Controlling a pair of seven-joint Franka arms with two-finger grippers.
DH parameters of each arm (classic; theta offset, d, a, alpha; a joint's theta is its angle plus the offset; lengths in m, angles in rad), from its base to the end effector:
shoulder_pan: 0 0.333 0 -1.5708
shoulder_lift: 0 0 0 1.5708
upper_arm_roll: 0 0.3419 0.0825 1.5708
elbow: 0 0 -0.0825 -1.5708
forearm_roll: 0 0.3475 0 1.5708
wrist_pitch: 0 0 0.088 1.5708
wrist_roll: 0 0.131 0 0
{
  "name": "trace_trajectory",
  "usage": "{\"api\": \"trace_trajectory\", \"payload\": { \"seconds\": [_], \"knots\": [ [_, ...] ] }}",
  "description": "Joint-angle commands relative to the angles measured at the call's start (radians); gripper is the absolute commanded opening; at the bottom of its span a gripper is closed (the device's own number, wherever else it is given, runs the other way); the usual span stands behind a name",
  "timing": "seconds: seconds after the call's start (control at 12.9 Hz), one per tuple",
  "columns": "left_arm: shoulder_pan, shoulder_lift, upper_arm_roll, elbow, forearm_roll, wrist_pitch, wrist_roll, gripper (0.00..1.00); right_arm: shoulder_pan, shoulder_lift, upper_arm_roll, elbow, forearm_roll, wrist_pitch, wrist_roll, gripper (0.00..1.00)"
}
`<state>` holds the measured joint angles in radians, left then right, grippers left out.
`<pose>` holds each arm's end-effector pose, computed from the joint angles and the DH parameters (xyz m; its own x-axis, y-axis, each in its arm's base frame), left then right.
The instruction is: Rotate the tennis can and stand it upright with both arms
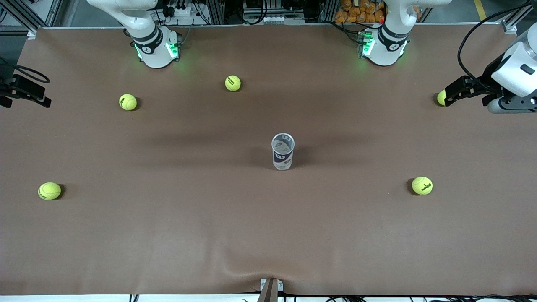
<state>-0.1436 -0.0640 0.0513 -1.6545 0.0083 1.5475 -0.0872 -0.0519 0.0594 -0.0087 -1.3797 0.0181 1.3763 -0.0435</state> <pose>0.4899 -0.0433 0.6204 0.9991 -0.0051 -0.0425 -0.0054 -0.9999 -0.0088 0.5151 -0.0284 0.6606 0.9980 -0.0135 -0.0619 -0.0148 -0.9997 -0.0201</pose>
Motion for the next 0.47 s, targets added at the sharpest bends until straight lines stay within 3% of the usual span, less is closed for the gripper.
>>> {"api": "trace_trajectory", "payload": {
  "seconds": [0.0,0.39],
  "knots": [
    [0.004,-0.003,-0.007,0.024,0.005,-0.02,-0.006,1.0,0.004,0.008,-0.001,0.019,0.006,-0.009,0.013,1.0],
    [0.004,-0.016,-0.008,0.028,0.007,-0.026,-0.003,1.0,0.007,0.01,-0.001,0.018,0.008,-0.009,0.013,1.0]
  ]
}}
